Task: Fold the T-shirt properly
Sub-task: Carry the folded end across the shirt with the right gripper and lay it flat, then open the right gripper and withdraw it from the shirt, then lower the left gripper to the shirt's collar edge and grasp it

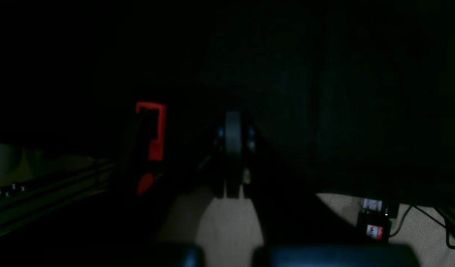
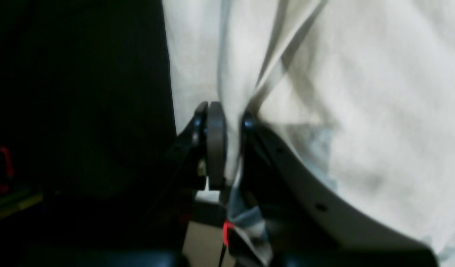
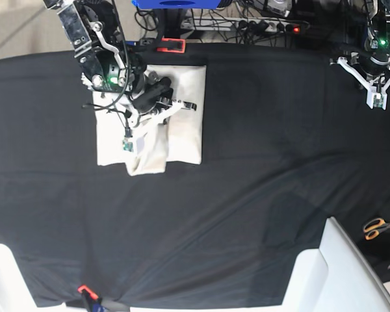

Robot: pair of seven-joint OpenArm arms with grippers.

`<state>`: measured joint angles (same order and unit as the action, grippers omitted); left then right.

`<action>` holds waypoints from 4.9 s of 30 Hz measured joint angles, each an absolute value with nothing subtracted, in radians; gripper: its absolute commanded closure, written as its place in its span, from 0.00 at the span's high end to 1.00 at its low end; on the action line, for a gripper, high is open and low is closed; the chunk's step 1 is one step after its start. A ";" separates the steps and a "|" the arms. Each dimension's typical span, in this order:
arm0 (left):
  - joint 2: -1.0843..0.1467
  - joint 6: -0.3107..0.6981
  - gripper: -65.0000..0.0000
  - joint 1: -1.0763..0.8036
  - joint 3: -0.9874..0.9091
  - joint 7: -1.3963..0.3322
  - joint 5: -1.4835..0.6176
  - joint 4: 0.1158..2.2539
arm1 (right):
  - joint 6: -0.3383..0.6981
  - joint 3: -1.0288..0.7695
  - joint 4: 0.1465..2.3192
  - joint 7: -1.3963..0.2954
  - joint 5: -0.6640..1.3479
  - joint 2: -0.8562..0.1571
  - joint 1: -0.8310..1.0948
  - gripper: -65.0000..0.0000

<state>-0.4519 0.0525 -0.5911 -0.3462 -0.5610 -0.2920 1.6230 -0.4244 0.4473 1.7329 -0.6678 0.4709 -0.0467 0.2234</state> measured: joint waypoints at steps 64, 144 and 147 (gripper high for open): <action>-0.449 0.052 0.00 -0.552 -0.351 -0.560 -0.292 1.556 | -0.317 0.438 1.799 -0.804 0.471 -0.101 0.274 0.01; -0.102 0.690 0.83 -0.181 -0.128 -0.772 -0.508 1.354 | -0.215 0.230 1.819 -0.918 0.479 -0.271 0.125 0.00; -0.130 0.689 0.83 -0.169 -0.128 -0.775 -0.618 1.316 | -0.215 0.230 1.819 -0.922 0.479 -0.273 0.126 0.00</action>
<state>-0.1299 0.6888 -0.1692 -0.1280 -0.7746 -0.6182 1.3159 -0.2153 0.2302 1.8191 -0.9218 0.4793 -0.2733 0.1265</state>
